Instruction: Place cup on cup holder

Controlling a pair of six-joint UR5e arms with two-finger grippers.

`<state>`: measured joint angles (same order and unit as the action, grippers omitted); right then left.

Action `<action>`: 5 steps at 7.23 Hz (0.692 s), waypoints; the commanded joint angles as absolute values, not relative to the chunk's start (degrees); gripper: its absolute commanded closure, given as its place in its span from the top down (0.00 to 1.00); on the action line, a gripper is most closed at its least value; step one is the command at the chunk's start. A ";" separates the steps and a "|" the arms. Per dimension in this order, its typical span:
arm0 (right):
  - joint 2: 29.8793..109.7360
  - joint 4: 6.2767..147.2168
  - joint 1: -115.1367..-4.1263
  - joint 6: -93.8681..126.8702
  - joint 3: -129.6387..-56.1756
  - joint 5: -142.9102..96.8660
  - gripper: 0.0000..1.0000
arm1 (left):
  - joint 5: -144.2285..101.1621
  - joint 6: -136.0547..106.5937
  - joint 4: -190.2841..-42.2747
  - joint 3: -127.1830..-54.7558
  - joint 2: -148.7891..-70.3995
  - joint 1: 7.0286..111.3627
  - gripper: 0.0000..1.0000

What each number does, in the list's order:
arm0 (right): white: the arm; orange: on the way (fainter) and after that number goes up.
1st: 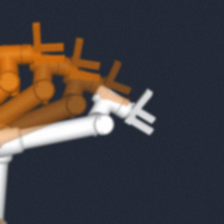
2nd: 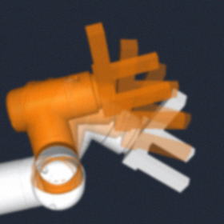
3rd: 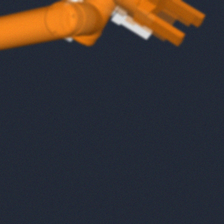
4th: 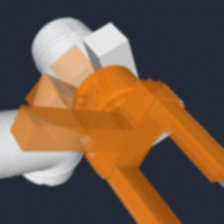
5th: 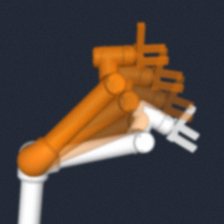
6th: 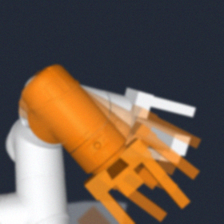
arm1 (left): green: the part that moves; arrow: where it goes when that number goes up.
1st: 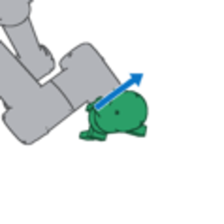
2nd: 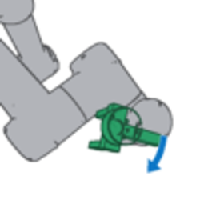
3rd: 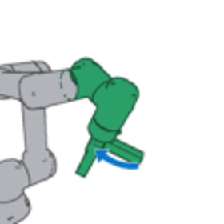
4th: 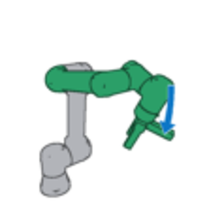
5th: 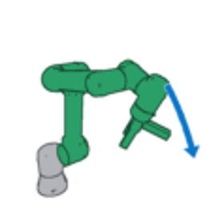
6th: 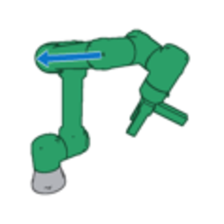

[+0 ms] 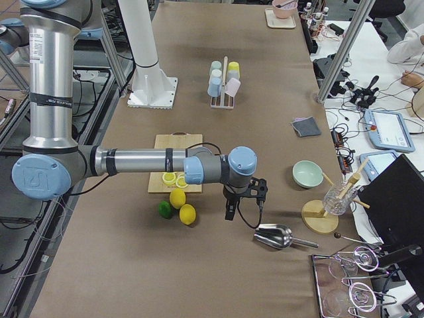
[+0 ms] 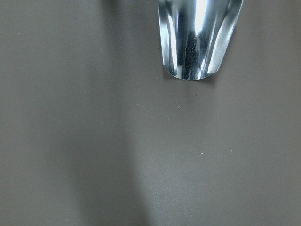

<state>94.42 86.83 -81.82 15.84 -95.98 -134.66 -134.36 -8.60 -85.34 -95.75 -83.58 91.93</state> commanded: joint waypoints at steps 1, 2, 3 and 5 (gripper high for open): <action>94.48 86.84 -81.83 16.08 -95.89 -134.65 0.99 | -134.38 -8.61 -85.34 -96.15 -83.67 91.93 0.98; 94.48 86.75 -81.83 16.08 -95.98 -134.74 0.99 | -134.47 -8.70 -85.25 -96.67 -83.76 91.85 0.98; 94.48 86.75 -81.83 15.91 -95.89 -134.65 0.99 | -134.47 -8.70 -85.08 -96.94 -83.67 91.85 0.98; 94.31 86.75 -81.74 16.08 -95.71 -134.56 0.99 | -134.30 -8.61 -85.08 -96.86 -83.67 91.84 0.98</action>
